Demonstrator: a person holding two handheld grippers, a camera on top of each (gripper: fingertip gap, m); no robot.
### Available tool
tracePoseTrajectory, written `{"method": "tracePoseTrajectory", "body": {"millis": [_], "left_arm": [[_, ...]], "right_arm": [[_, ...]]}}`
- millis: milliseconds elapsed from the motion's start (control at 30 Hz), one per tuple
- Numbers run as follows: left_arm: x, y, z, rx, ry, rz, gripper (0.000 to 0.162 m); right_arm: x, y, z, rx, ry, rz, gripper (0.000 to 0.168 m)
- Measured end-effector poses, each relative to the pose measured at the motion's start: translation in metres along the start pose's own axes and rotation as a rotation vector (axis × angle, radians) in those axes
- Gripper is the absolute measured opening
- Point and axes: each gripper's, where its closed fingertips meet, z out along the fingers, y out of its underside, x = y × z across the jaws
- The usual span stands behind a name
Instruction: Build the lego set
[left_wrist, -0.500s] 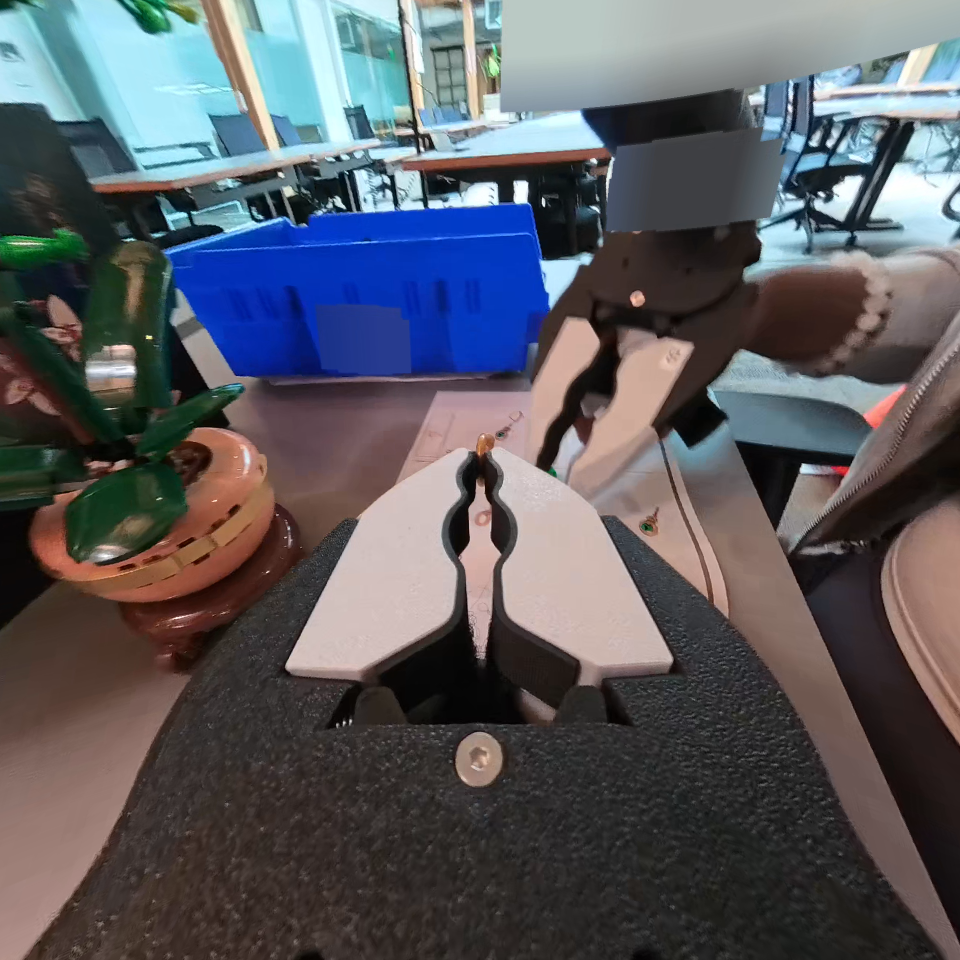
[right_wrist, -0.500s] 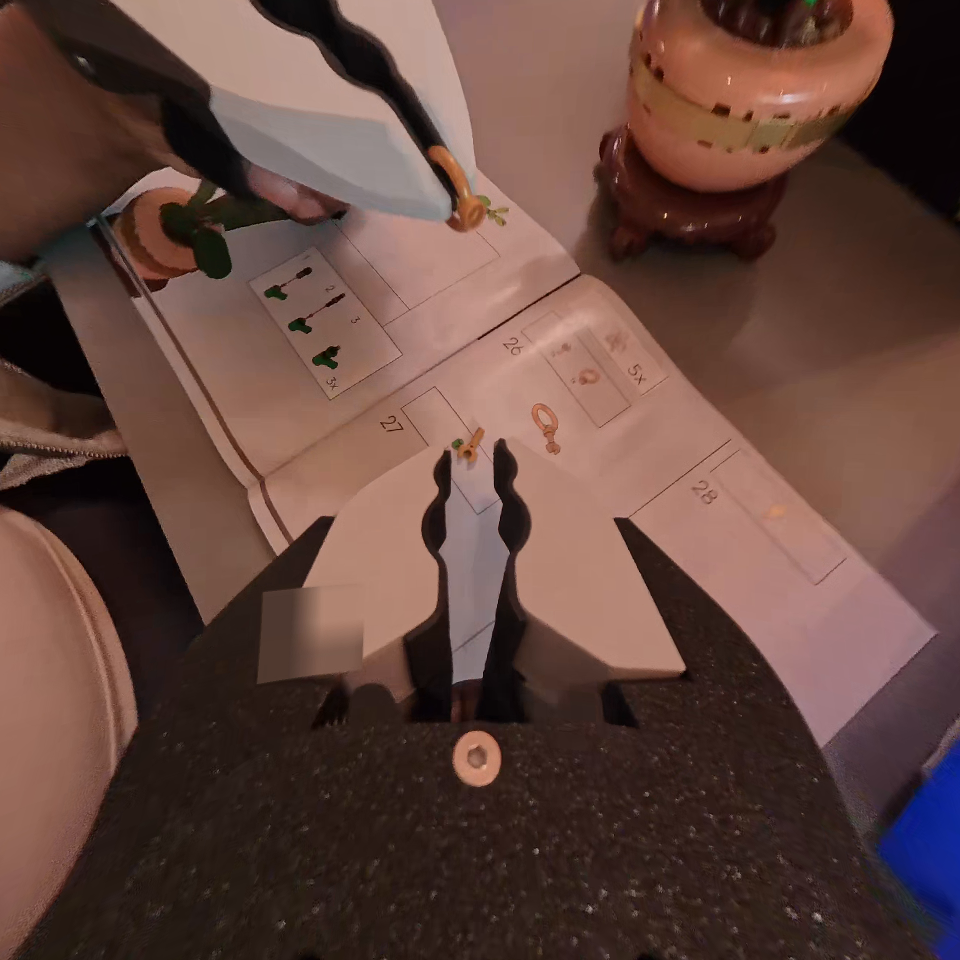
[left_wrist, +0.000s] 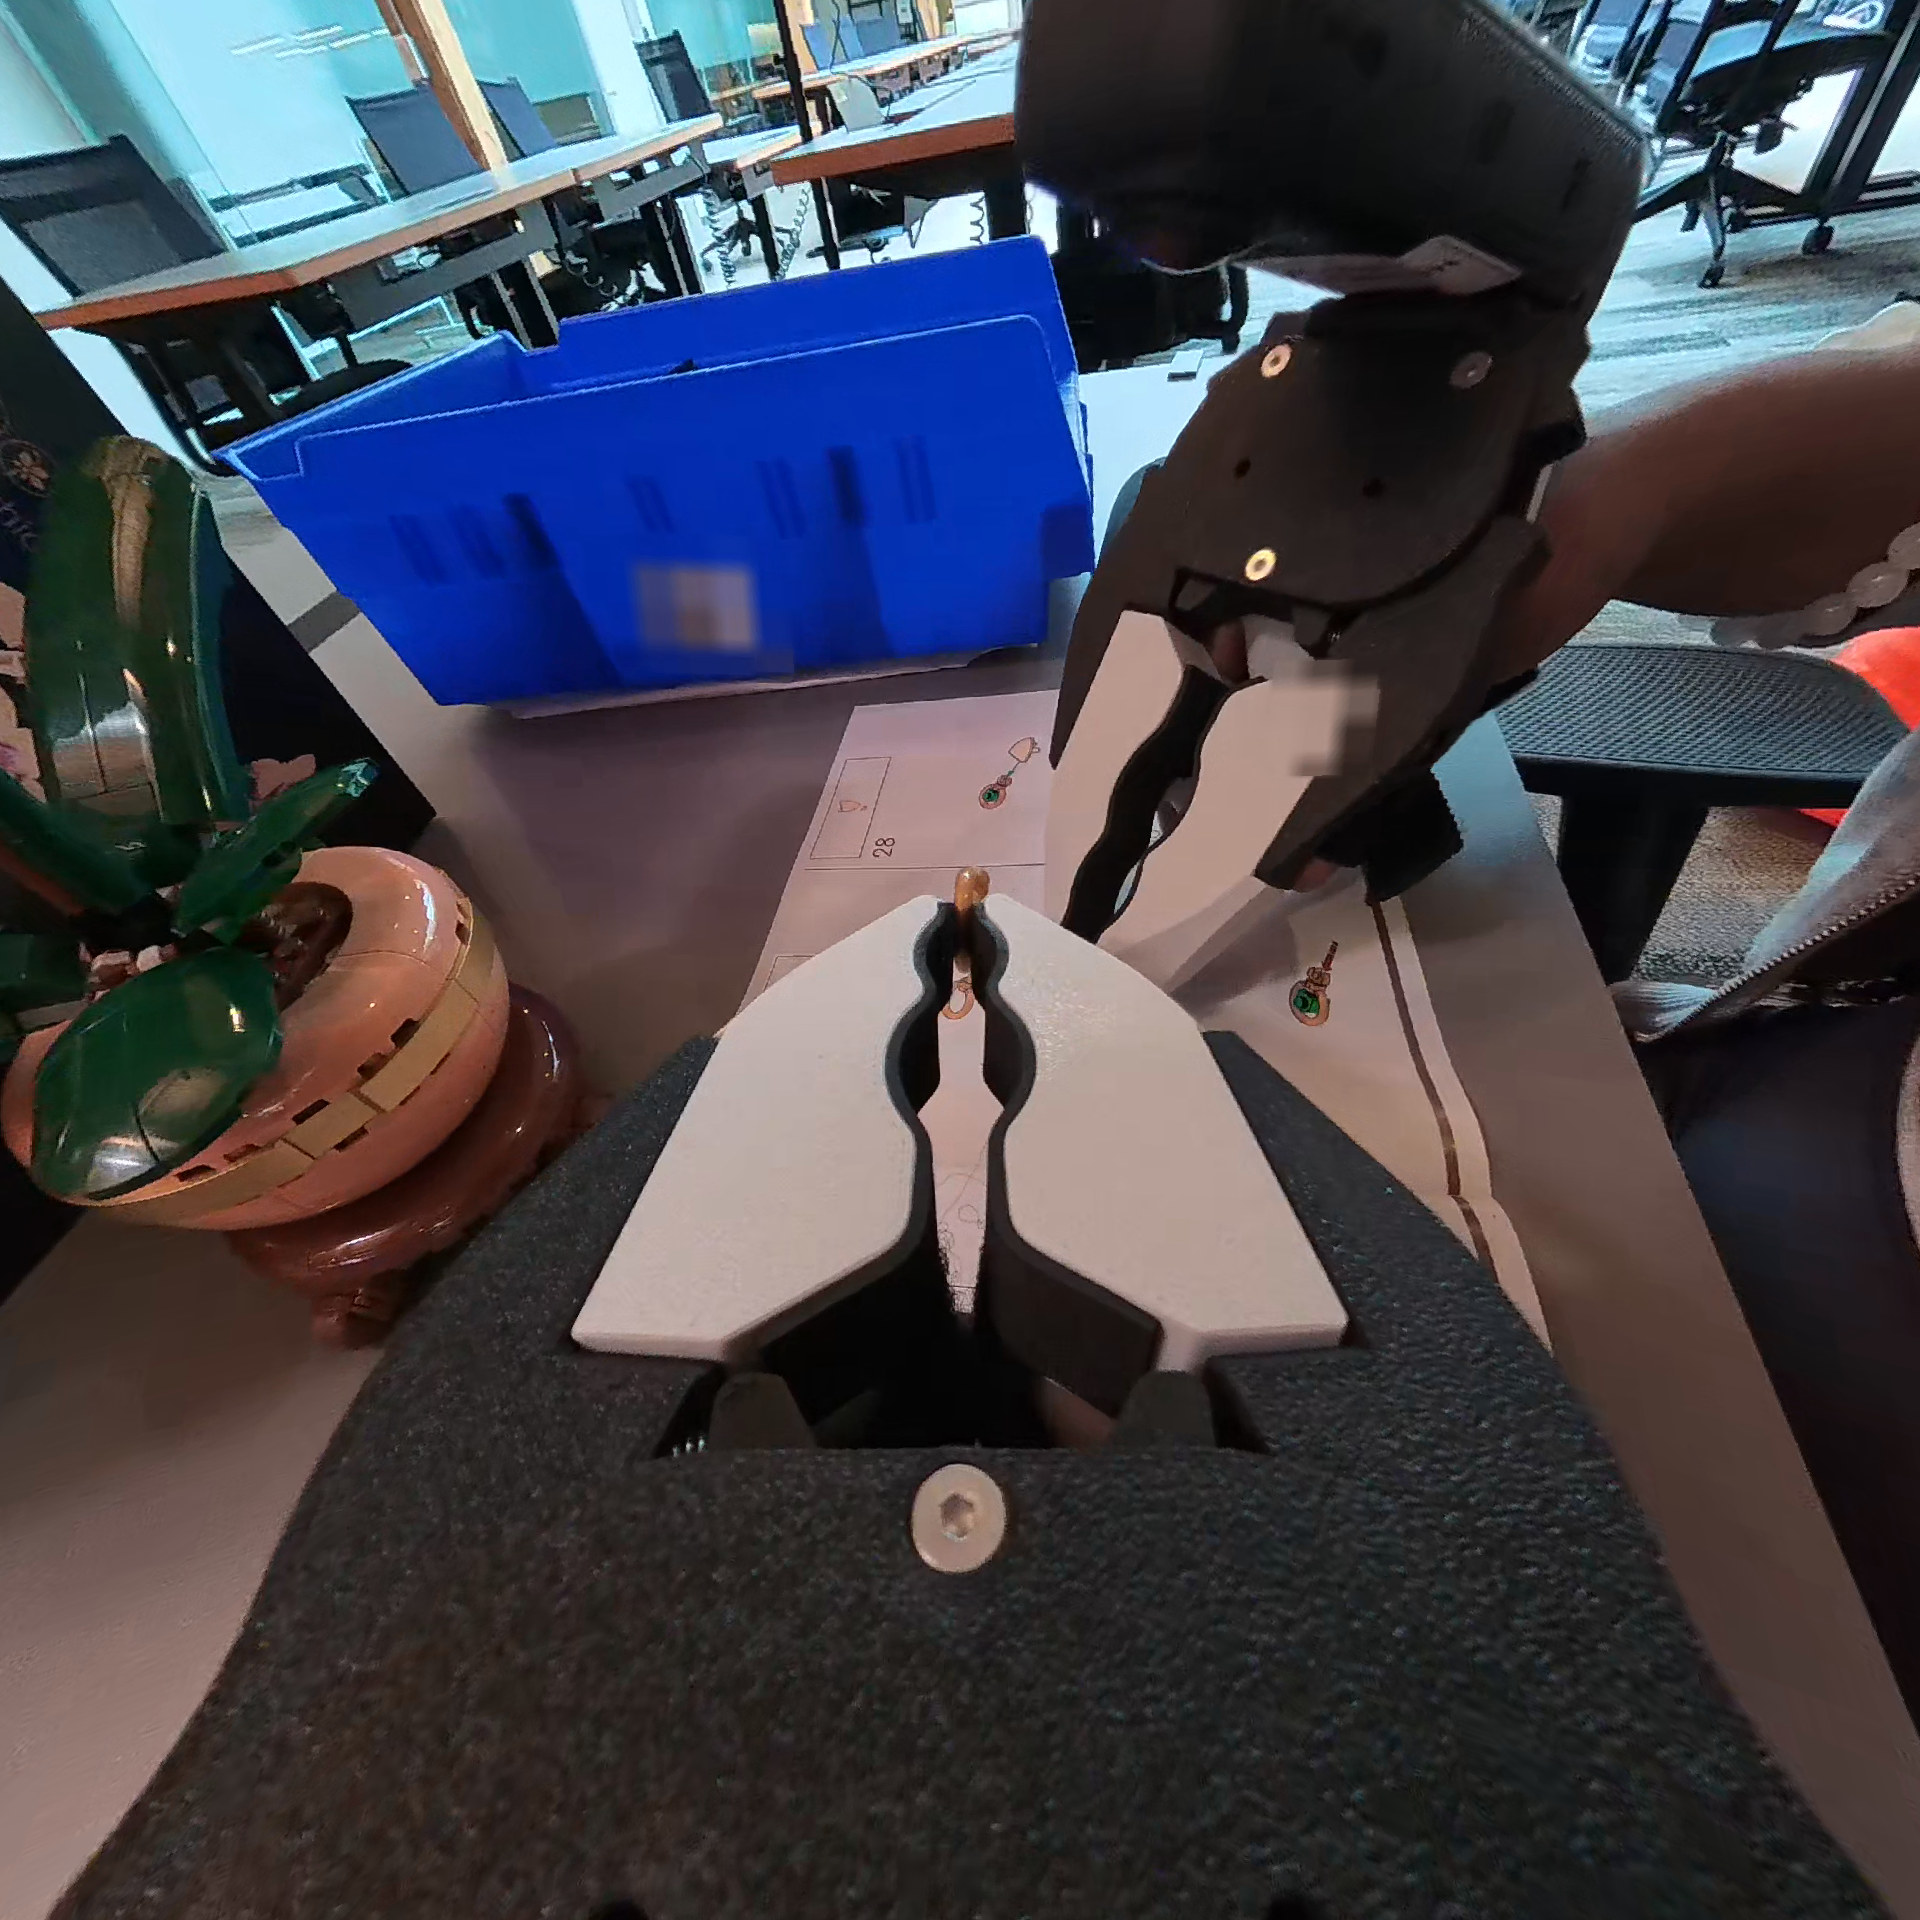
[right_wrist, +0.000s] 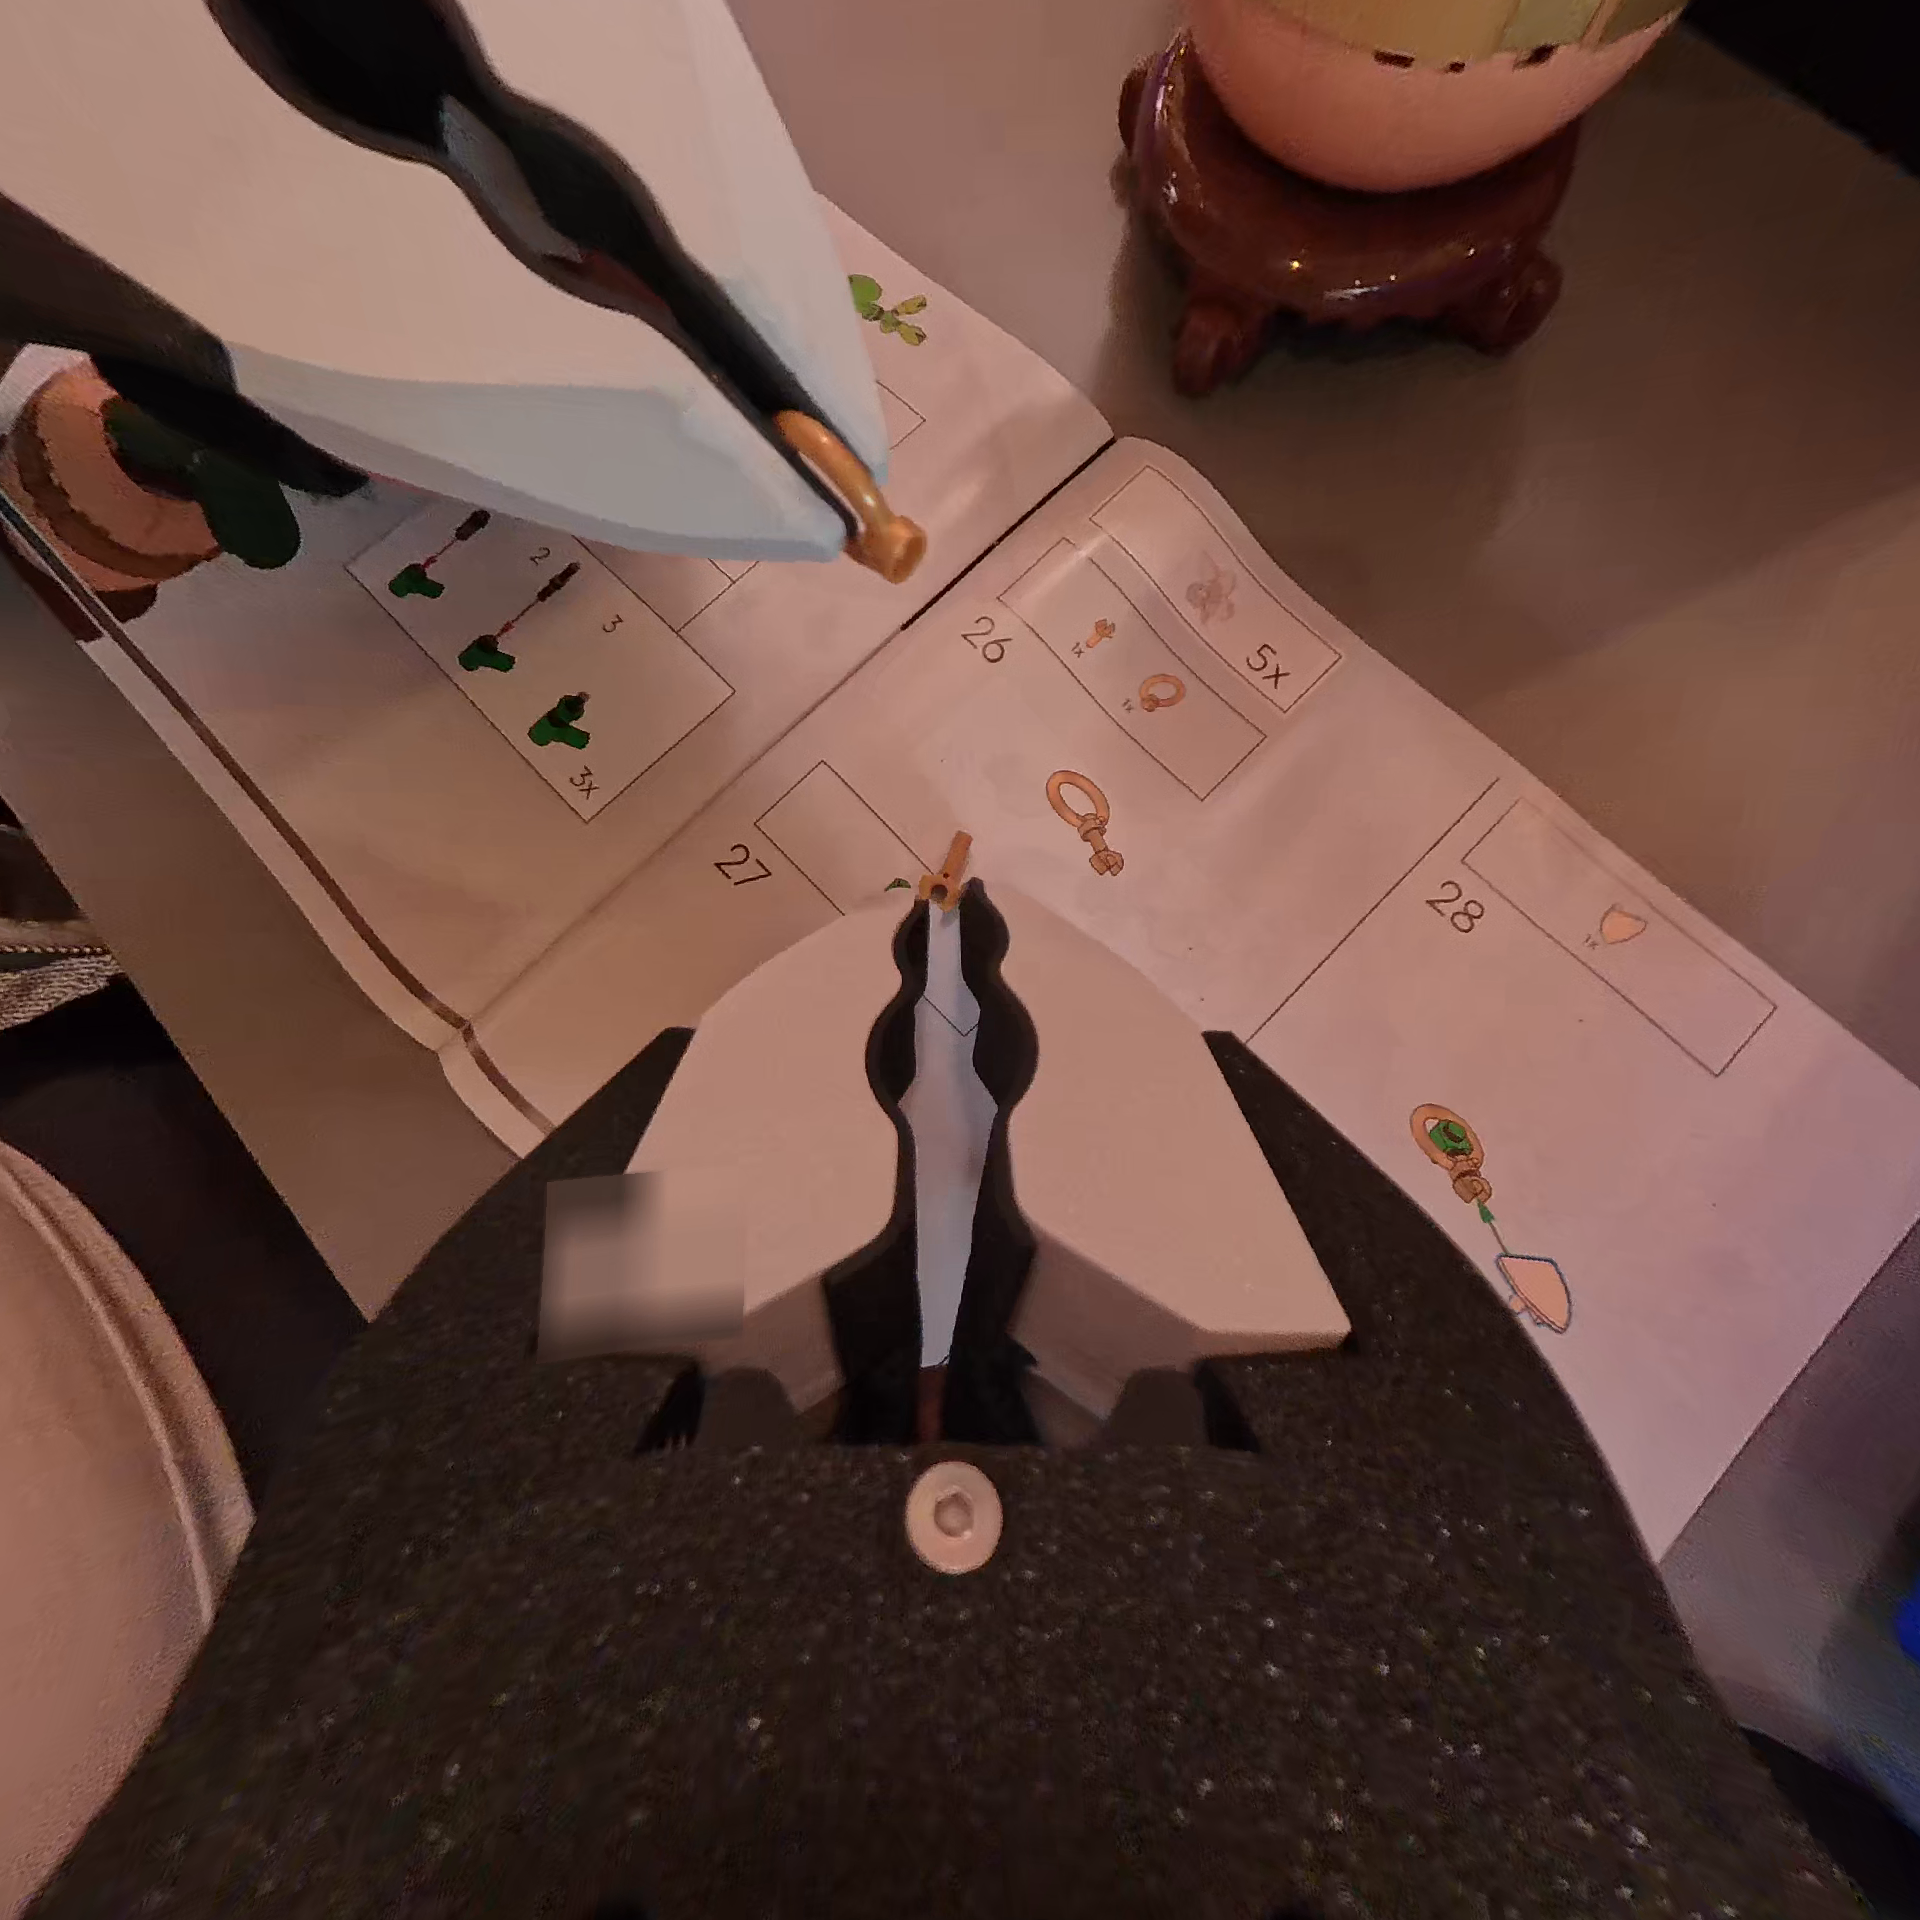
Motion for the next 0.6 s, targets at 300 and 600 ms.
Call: {"method": "tracePoseTrajectory", "body": {"millis": [300,600], "left_arm": [[-0.0027,-0.0016,-0.0019,0.016,-0.012,-0.015,0.002],[-0.0033,-0.0017,-0.0022,0.018,-0.012,-0.018,0.002]], "right_arm": [[-0.0040,-0.0051,0.0014,0.017,0.000,0.070,0.018],[0.0035,-0.0046,0.0047,0.028,0.038,0.109,0.010]]}}
